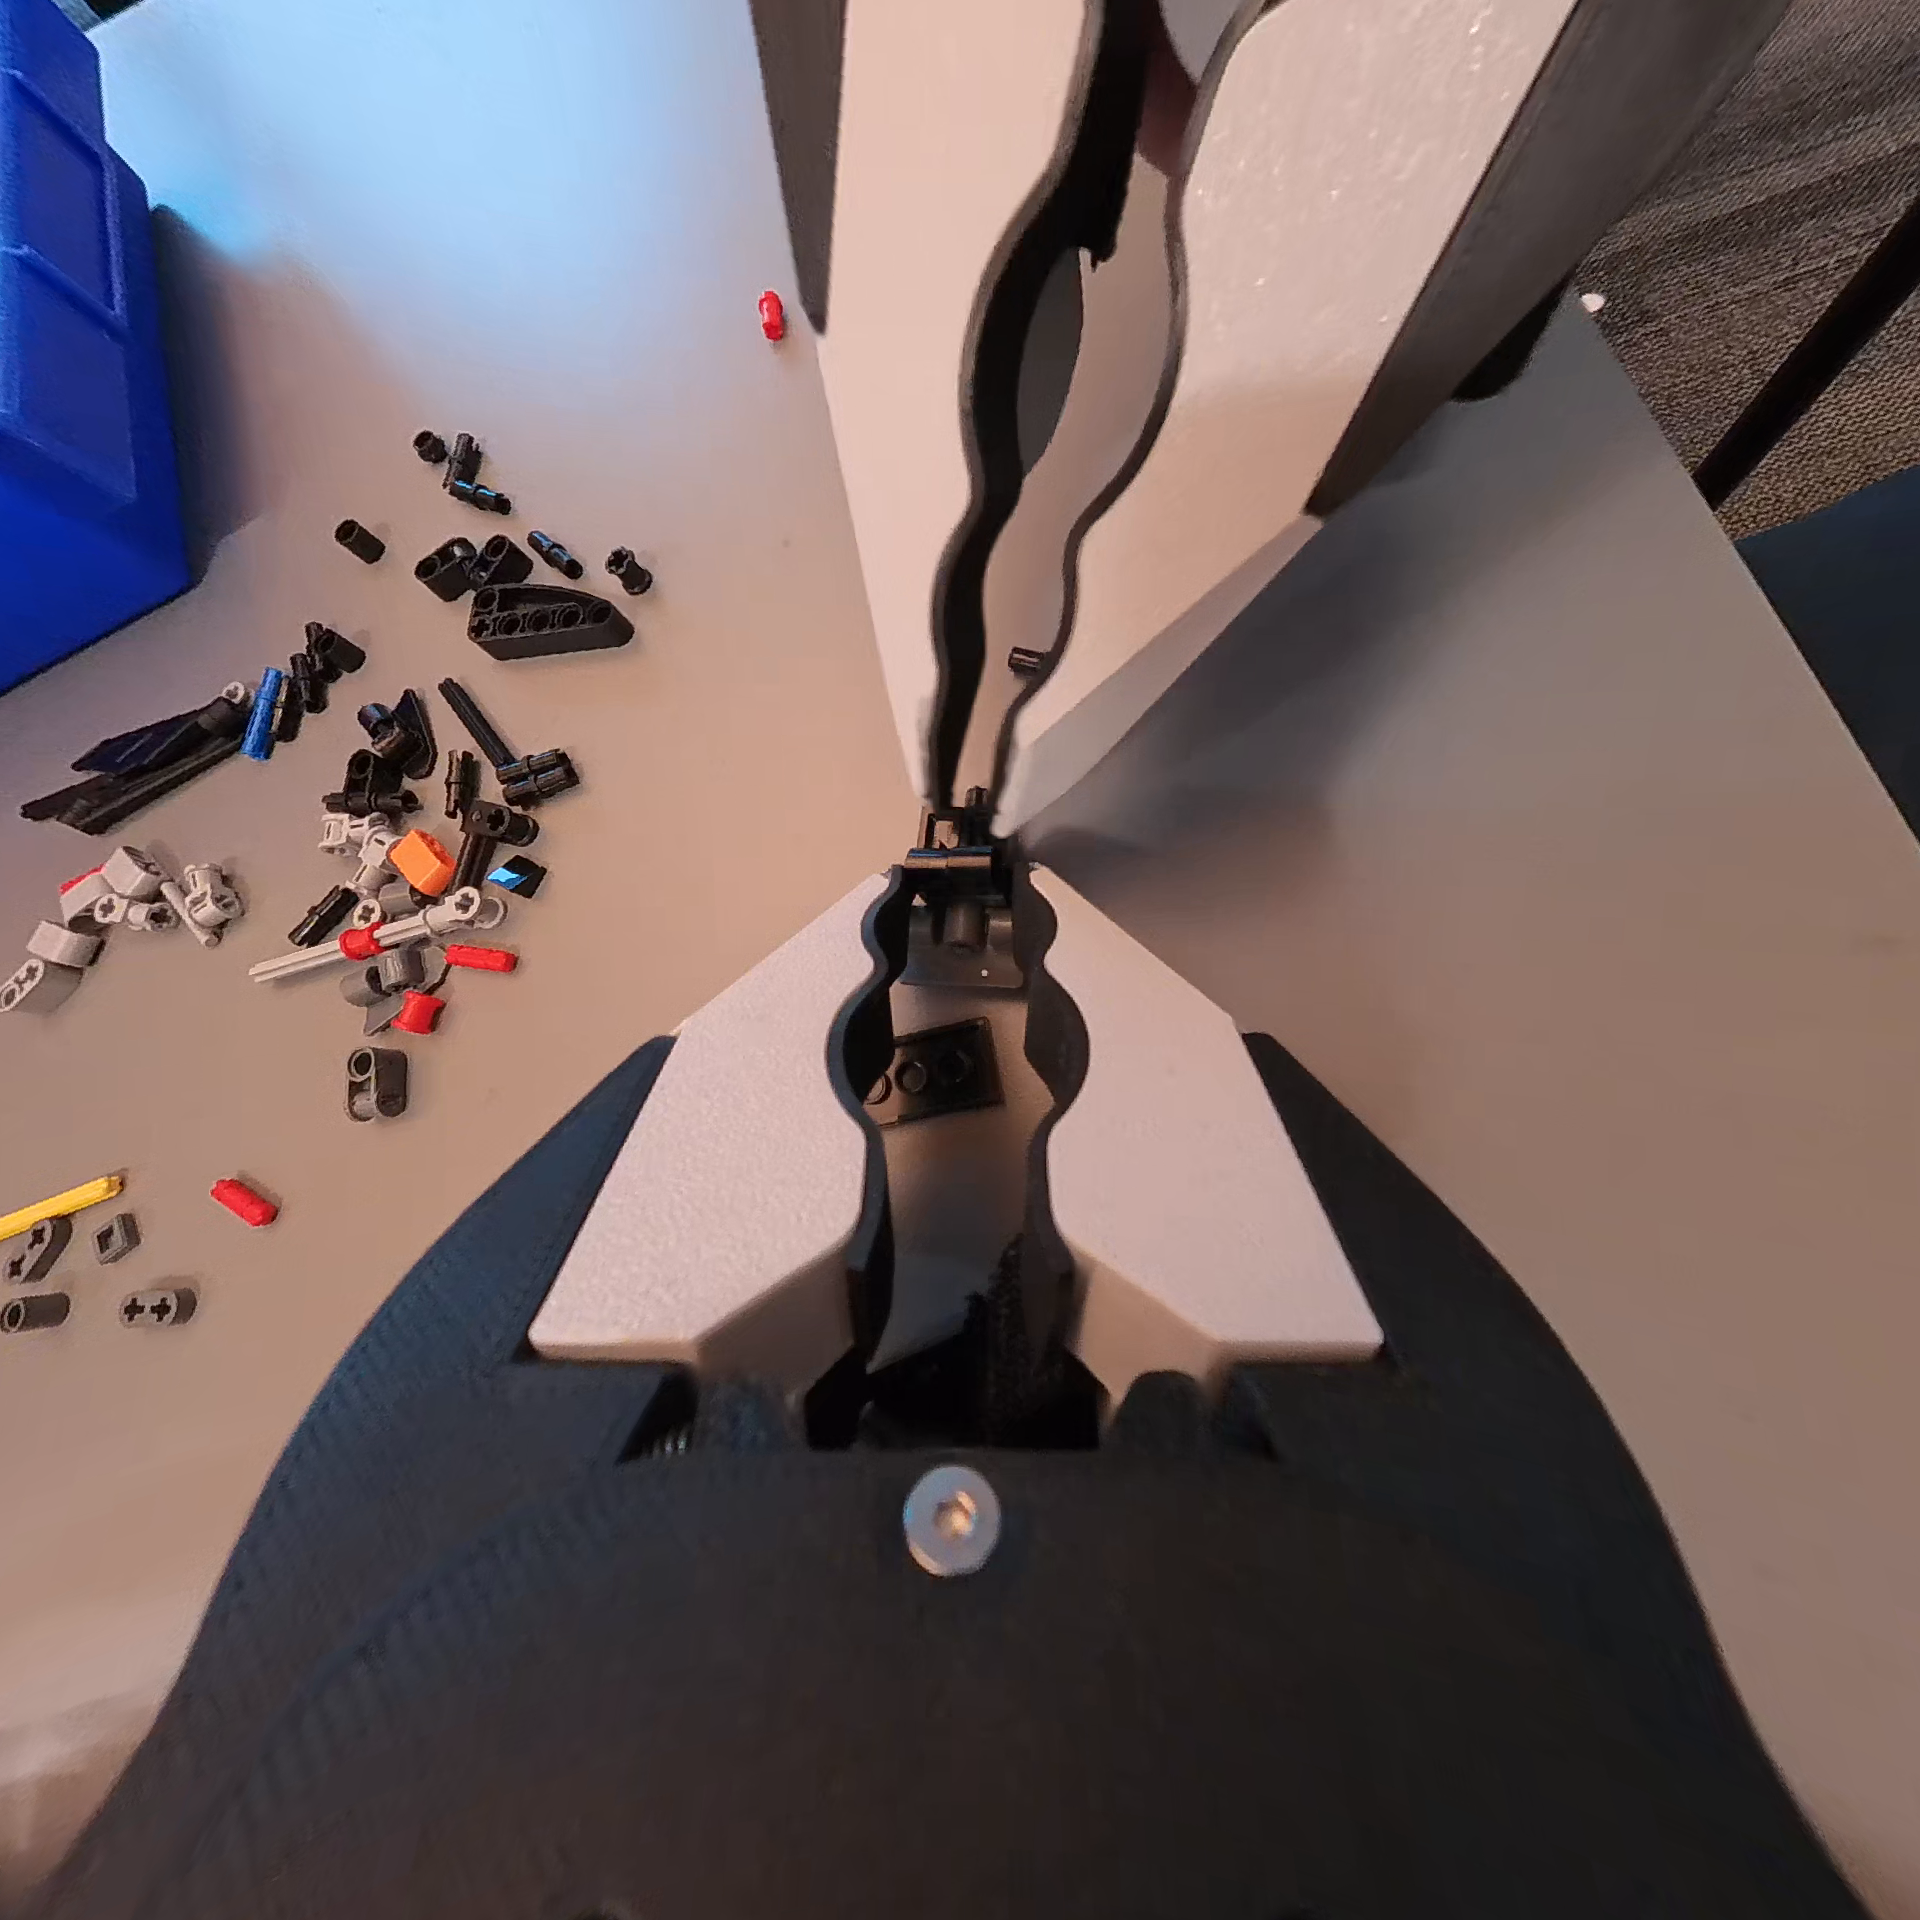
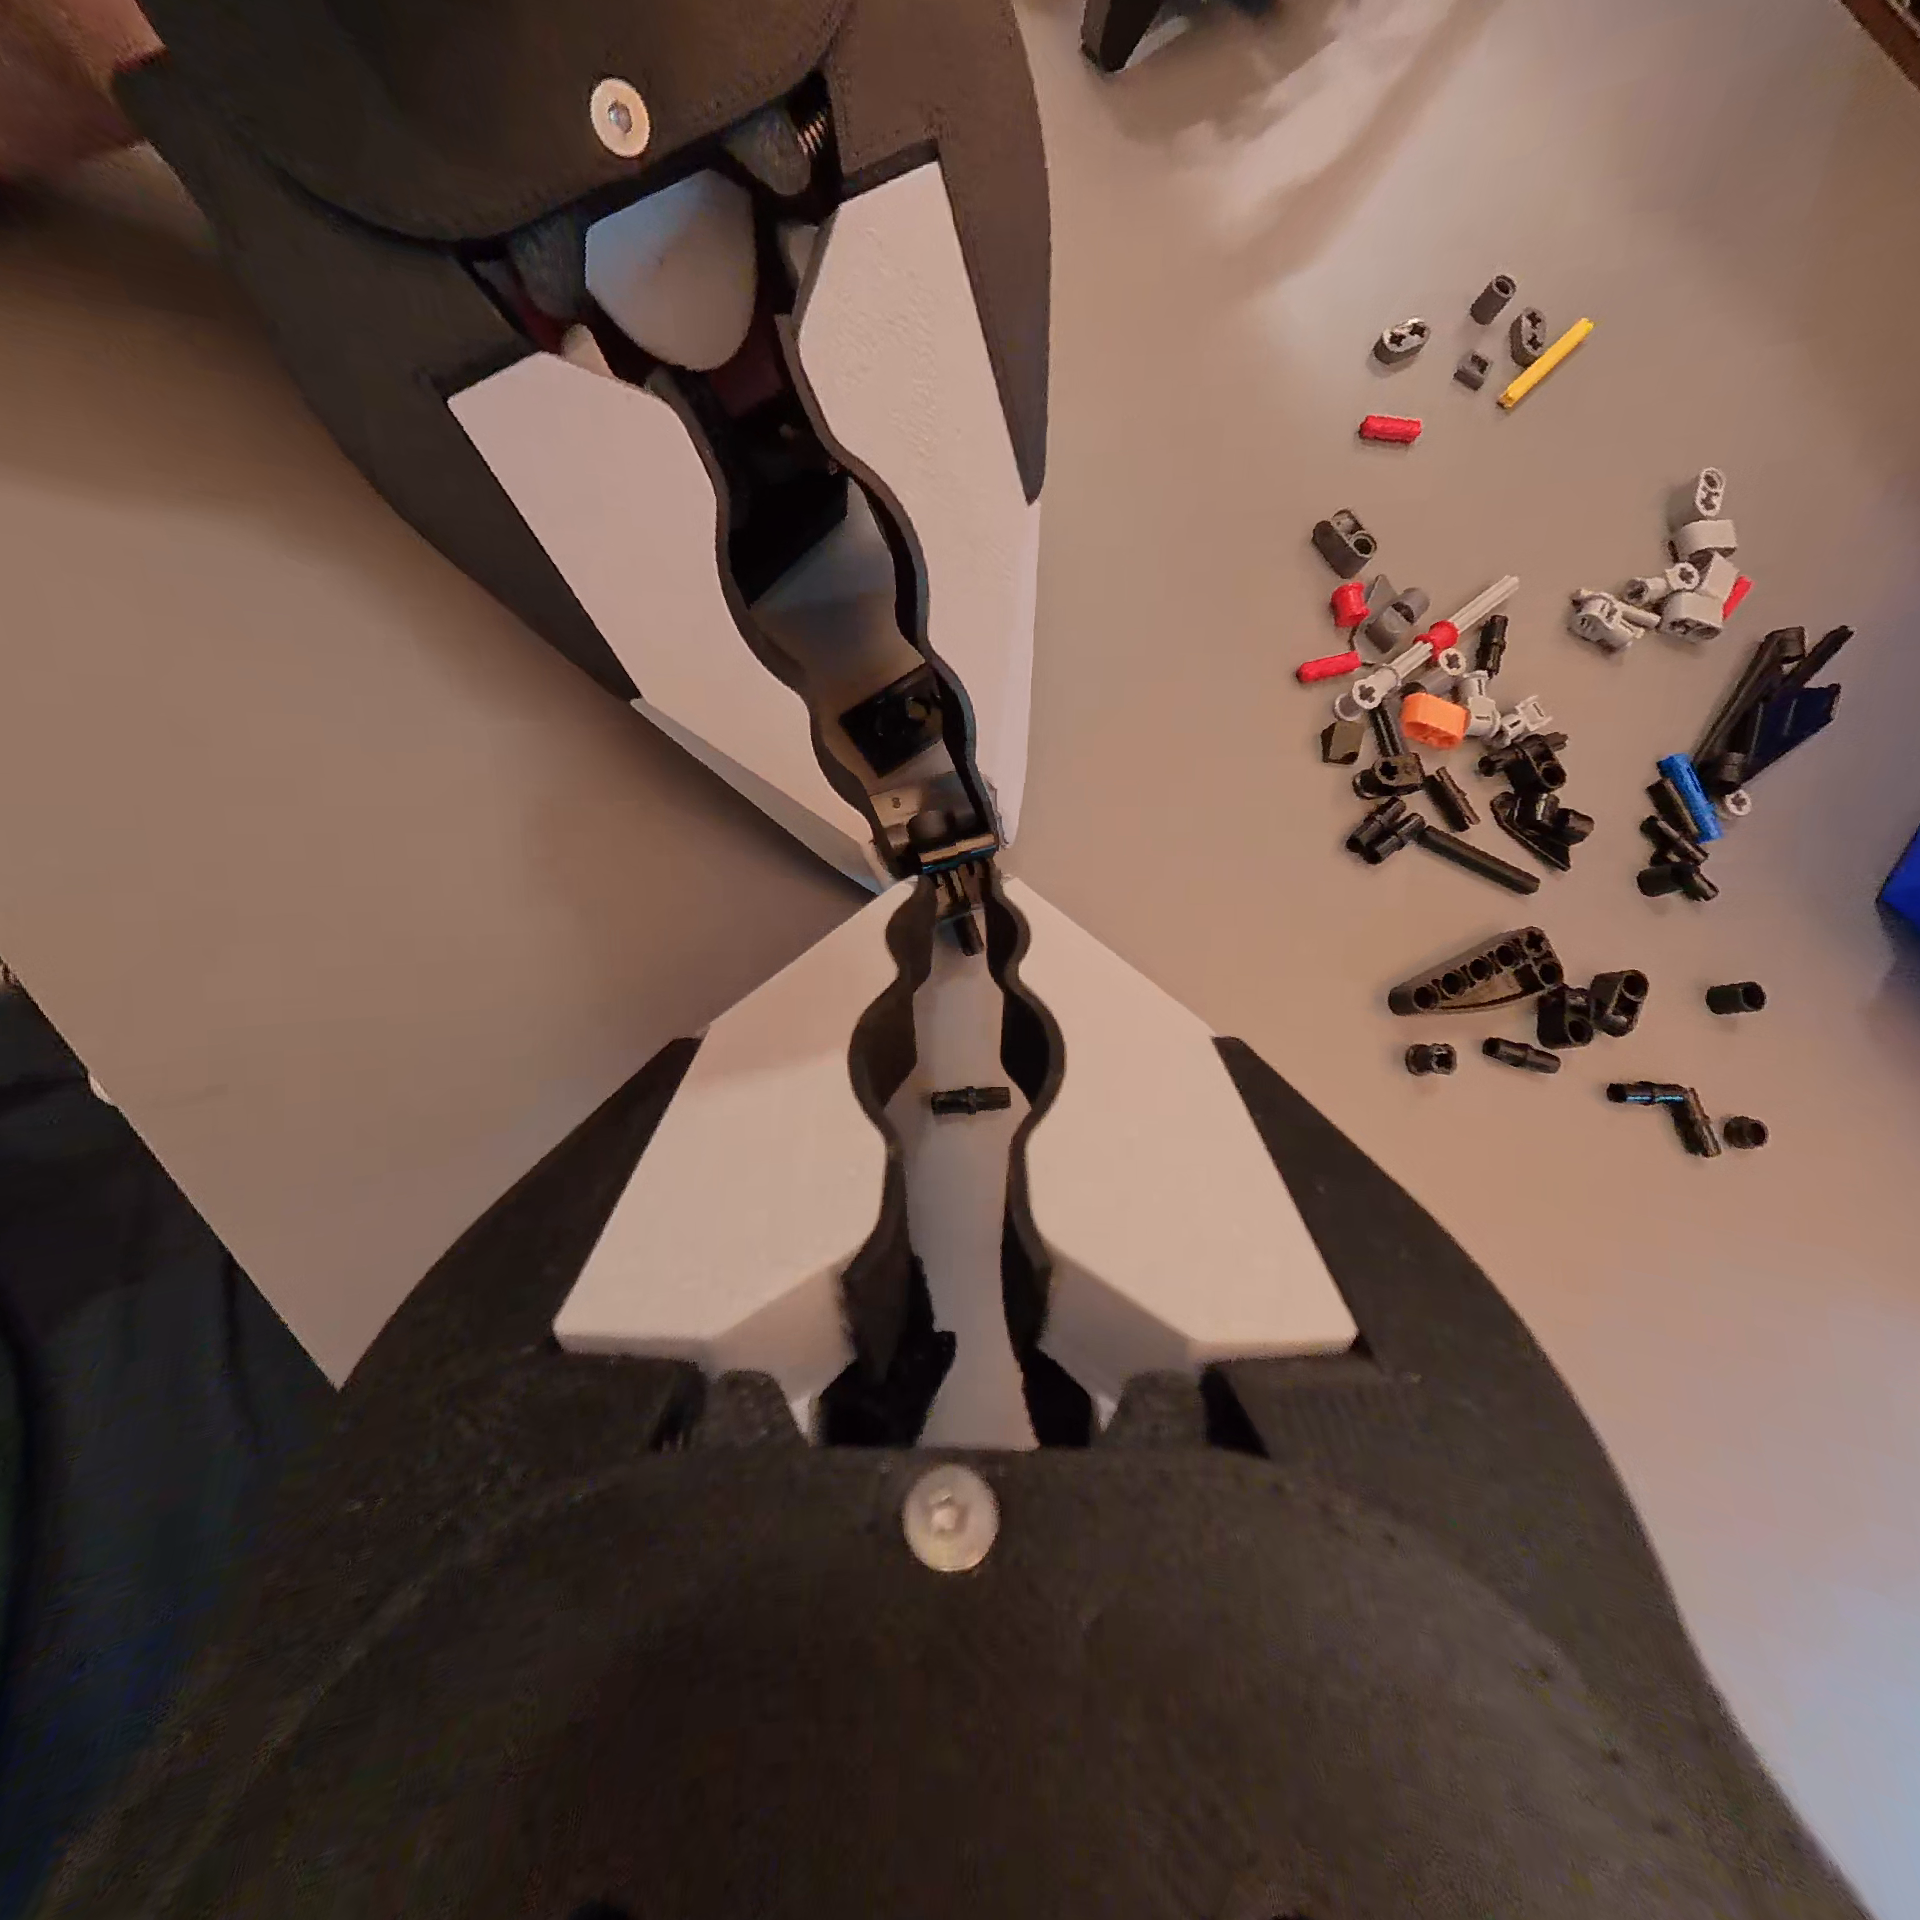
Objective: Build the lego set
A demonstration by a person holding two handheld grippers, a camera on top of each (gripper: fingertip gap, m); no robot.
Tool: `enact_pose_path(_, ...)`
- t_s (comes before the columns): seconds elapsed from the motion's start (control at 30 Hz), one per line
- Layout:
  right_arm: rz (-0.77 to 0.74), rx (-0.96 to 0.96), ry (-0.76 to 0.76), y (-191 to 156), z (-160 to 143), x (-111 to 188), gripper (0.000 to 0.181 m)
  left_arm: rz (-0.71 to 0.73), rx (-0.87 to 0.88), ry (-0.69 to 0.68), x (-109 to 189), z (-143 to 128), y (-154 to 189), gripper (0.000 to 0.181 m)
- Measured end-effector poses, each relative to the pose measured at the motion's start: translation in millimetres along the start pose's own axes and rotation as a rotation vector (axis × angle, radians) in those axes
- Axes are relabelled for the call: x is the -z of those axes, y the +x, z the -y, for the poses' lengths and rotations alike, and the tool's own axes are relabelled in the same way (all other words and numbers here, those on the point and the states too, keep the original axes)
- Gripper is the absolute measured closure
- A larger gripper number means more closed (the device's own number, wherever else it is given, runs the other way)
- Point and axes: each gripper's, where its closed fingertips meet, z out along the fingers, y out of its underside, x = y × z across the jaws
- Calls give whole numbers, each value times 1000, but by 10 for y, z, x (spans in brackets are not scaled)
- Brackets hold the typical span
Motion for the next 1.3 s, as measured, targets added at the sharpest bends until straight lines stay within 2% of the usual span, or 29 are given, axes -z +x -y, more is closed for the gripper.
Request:
enact_pose_path(0.1, 7, 6, 17, -11, 24, -1, 181, 0, 0, 1, 0, -1, 0, 164)
enact_pose_path(0.5, 6, 67, -22, -30, -11, -40, 181, -5, 8, -1, 0, -3, 1, 164)
enact_pose_path(0.67, 15, 39, 25, -41, 15, -22, 181, -3, -1, 1, -3, 0, 8, 164)
enact_pose_path(0.83, 19, 11, 23, -43, -11, 13, 171, -2, 2, 2, -3, 1, 4, 164)
enact_pose_path(1.13, -9, 44, 18, -25, -10, -4, 181, -3, 7, 4, -6, 4, 0, 164)
enact_pose_path(1.3, -10, 40, 14, -25, -17, -30, 177, -7, 9, 7, -8, 7, 5, 164)
